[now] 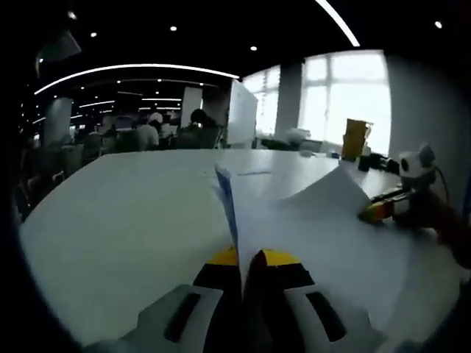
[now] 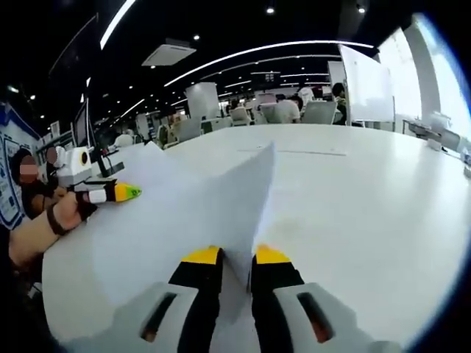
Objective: Organize the stack of printing papers by aligning and flattening the scattered papers on the table
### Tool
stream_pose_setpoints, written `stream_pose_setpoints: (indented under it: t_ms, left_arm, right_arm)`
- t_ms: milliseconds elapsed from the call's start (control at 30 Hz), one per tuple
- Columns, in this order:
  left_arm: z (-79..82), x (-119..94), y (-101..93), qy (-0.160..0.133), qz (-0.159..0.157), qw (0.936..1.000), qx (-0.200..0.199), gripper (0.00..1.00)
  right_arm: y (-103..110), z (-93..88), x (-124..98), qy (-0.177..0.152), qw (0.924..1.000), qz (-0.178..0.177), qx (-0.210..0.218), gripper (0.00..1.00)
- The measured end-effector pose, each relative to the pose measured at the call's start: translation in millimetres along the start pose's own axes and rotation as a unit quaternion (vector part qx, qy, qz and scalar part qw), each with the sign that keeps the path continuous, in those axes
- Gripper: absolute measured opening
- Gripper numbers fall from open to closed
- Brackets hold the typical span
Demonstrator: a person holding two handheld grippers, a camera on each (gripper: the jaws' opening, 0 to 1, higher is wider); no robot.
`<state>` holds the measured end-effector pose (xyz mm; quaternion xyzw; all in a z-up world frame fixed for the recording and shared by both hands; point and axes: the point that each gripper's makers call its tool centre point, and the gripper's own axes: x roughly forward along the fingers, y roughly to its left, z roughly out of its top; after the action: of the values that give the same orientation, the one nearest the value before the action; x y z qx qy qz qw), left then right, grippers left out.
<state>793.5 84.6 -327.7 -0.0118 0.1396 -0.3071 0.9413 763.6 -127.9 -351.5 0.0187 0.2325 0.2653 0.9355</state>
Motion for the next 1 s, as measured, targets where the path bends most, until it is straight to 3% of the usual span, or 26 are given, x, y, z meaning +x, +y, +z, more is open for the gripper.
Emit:
stream_pose_setpoints:
  t_ms: [1000]
  left_arm:
    - [-6.0,-0.2,3.0,0.009,0.021,0.9993,0.029,0.14]
  right_arm:
    - [-0.1,-0.1,0.2,-0.005,1.0,0.004,-0.004,0.12]
